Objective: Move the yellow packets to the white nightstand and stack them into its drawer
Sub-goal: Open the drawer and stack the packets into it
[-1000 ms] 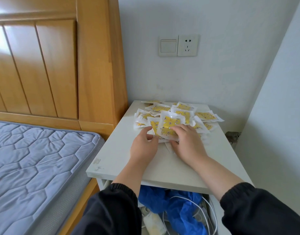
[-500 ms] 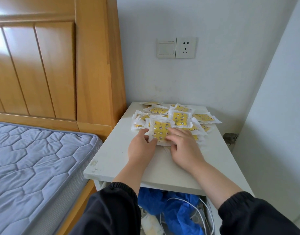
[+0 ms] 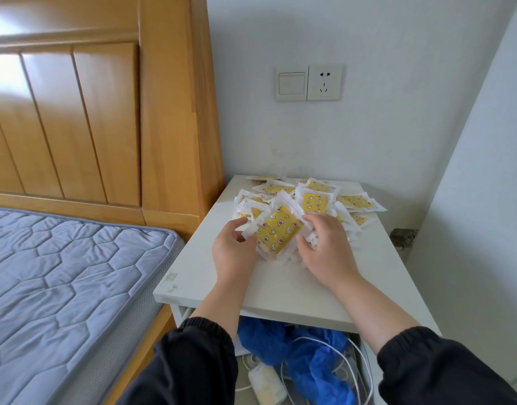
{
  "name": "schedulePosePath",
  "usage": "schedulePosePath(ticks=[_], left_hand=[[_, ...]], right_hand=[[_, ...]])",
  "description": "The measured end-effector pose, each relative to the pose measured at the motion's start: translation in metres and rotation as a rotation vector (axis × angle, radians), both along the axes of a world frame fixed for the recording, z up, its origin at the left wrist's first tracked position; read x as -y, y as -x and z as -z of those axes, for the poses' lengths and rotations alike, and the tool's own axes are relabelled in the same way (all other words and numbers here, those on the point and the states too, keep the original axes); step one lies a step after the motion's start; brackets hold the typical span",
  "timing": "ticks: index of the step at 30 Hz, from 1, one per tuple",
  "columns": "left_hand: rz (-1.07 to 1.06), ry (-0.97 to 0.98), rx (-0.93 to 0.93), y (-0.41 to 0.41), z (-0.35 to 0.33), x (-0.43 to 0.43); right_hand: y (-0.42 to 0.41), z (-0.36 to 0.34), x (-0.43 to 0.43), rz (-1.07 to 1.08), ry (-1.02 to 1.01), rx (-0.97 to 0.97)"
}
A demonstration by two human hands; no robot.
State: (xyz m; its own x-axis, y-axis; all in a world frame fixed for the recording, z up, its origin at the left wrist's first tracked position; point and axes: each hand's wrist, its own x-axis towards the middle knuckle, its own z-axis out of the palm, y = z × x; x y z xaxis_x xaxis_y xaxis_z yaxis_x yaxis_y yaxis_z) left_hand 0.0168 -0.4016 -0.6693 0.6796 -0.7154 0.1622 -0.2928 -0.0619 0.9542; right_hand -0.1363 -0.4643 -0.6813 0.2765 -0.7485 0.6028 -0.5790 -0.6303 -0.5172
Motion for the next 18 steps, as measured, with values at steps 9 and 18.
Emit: schedulePosePath(ticks=[9,18], left_hand=[[-0.108,0.285,0.288,0.008,0.001,-0.016],[-0.030,0.267,0.171,0.001,0.000,-0.014]], right_hand=[[0.007,-0.006,-0.011,-0.094,-0.183,0.133],[0.003,-0.004,-0.008,-0.159,-0.338,0.120]])
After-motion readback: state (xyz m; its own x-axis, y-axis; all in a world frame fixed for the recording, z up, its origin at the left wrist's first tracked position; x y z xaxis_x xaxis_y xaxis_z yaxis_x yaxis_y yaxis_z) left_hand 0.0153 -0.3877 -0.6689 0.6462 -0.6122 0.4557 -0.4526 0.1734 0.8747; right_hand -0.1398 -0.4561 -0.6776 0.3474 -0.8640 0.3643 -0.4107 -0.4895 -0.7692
